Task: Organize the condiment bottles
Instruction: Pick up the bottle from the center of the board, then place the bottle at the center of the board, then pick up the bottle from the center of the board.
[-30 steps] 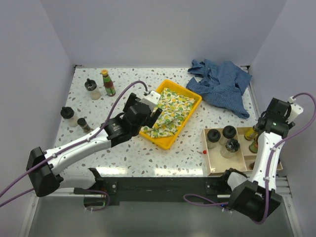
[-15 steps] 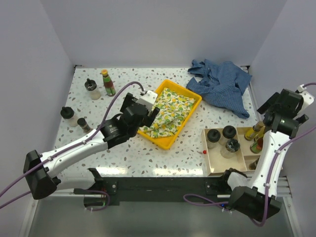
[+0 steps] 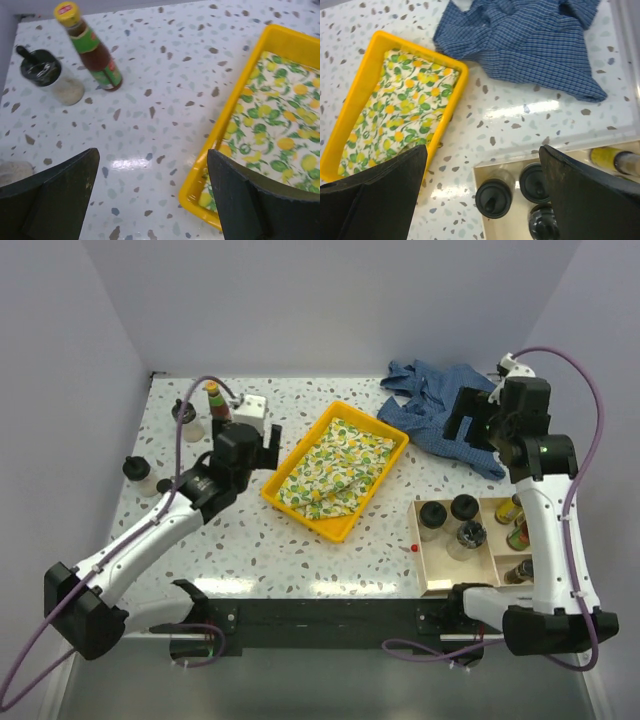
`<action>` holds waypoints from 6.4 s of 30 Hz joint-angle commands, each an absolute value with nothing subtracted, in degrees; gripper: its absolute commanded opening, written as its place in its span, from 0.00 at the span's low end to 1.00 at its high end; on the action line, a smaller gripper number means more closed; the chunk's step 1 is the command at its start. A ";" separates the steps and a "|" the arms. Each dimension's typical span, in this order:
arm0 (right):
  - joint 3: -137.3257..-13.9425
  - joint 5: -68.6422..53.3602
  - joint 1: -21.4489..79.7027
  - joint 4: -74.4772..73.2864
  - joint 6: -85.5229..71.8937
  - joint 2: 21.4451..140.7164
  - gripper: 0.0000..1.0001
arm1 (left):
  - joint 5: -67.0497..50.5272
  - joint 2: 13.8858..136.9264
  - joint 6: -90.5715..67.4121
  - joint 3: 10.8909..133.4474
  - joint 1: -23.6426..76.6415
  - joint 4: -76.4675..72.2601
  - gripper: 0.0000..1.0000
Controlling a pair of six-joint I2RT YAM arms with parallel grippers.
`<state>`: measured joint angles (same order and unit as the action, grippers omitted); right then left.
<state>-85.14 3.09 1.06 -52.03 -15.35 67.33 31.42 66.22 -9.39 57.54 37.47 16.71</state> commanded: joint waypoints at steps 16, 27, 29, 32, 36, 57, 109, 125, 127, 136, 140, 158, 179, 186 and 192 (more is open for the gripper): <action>-78.05 -9.31 3.34 -45.27 -15.11 50.28 0.99 | 34.89 70.21 -36.64 57.92 1.06 31.63 0.82; -78.05 -12.30 3.34 -45.26 -14.50 49.66 0.99 | 37.35 77.60 -46.40 55.46 -2.55 34.72 0.78; -77.87 -13.44 3.34 -45.61 -14.24 49.66 0.99 | 36.39 79.27 -46.32 54.50 -3.16 33.93 0.77; -77.35 -13.36 3.34 -45.79 -13.54 49.48 0.99 | 35.77 81.38 -47.37 54.14 -3.69 34.28 0.72; -76.91 -13.09 3.34 -45.70 -13.36 49.13 0.99 | 37.09 82.35 -47.46 53.79 -3.96 34.10 0.63; -73.83 -12.83 3.34 -44.30 -14.24 48.78 0.99 | 34.71 67.42 -40.51 57.65 34.83 48.39 0.00; -70.31 -7.38 3.34 -45.62 -16.79 41.40 0.99 | 20.48 97.12 -21.01 66.71 74.44 7.73 0.96; -62.59 -17.24 9.38 -46.84 -19.34 48.69 0.79 | 0.53 67.95 -17.86 58.44 45.02 11.32 1.00; -61.09 -12.77 12.46 -47.28 -19.60 49.83 0.79 | 1.40 65.93 -15.74 58.88 40.63 14.83 1.00; -58.36 7.72 41.73 -49.83 -26.54 60.81 0.74 | 14.75 60.47 -7.83 52.73 34.80 16.78 1.00; -58.36 13.70 47.62 -50.97 -29.00 63.54 0.70 | 16.35 59.50 -7.65 52.74 34.80 16.79 1.00; -52.74 11.52 49.39 -48.08 -32.43 66.62 0.62 | 17.05 58.18 -7.56 52.29 34.72 16.87 1.00; -53.43 10.72 49.40 -47.81 -34.19 68.73 0.20 | 18.28 58.18 -7.56 52.03 34.80 16.70 1.00; -65.45 16.23 49.31 -48.51 -36.47 70.83 0.00 | 19.07 58.01 -7.65 51.95 34.80 16.79 1.00; -85.11 37.74 48.52 -64.31 -49.29 79.00 0.00 | 19.86 57.74 -7.65 51.68 34.80 16.79 1.00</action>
